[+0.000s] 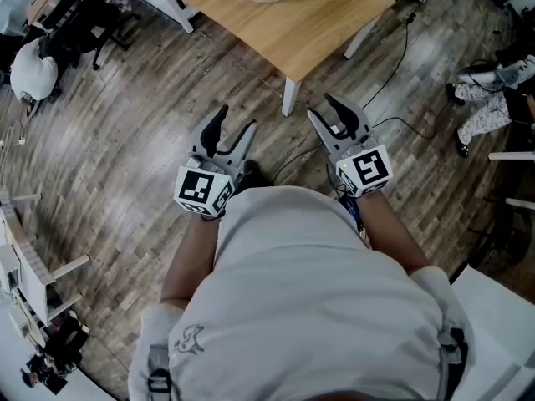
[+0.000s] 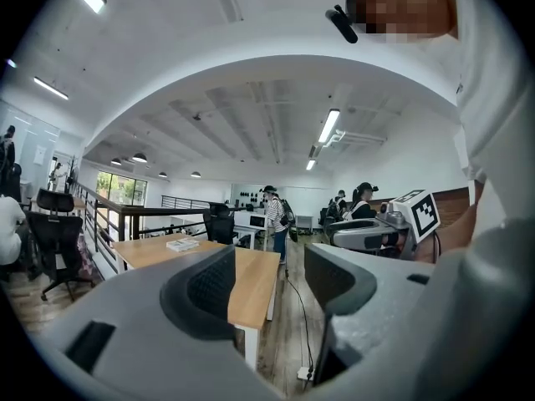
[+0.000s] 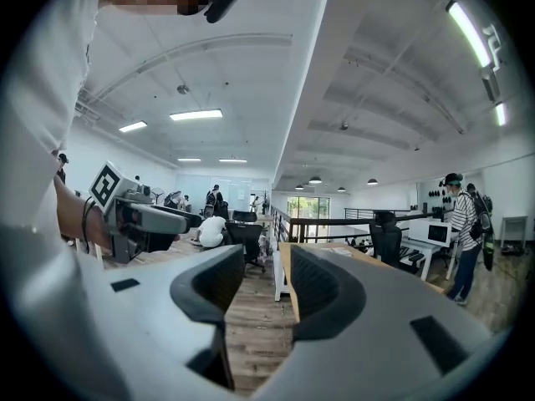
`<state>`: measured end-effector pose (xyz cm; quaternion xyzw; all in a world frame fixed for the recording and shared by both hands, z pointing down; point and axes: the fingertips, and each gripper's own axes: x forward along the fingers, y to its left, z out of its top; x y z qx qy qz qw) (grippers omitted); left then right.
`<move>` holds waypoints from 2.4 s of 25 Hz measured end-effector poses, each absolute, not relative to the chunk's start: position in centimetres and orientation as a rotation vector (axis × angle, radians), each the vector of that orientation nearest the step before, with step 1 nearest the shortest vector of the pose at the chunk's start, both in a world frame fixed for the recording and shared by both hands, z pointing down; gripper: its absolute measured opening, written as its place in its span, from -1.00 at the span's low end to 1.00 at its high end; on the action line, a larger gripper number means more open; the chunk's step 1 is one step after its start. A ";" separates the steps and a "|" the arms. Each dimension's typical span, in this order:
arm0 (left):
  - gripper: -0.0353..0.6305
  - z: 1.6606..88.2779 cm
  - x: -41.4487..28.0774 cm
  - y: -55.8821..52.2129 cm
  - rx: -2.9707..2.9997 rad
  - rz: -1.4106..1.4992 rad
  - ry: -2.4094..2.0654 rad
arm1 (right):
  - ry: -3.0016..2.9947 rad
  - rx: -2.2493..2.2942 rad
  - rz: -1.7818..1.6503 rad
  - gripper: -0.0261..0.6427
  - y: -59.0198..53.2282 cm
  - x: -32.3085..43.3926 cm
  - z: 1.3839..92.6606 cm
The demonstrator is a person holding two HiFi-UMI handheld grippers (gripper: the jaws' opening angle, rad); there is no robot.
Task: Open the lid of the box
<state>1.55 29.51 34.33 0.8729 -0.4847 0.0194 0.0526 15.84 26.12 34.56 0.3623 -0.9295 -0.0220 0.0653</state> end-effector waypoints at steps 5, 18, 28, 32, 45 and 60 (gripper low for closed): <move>-0.12 34.6 -1.5 27.2 2.663 0.046 -1.453 | -2.780 1.113 -0.072 -0.36 23.7 12.9 34.7; -0.10 34.5 -10.8 21.7 2.659 0.043 -1.381 | -2.711 1.209 -0.099 -0.35 17.8 5.4 32.9; -0.07 34.9 -12.4 19.8 2.655 0.058 -1.394 | -2.713 1.205 -0.089 -0.35 15.2 4.4 33.7; -0.06 34.9 -12.4 17.8 2.656 0.079 -1.406 | -2.729 1.201 -0.088 -0.35 12.7 4.5 33.8; -0.04 36.6 -9.5 6.4 2.657 0.125 -1.326 | -2.749 1.176 -0.078 -0.35 1.3 6.6 34.6; -0.03 36.8 -3.2 -2.4 2.718 0.167 -1.223 | -2.737 1.273 -0.046 -0.35 -7.1 13.7 34.0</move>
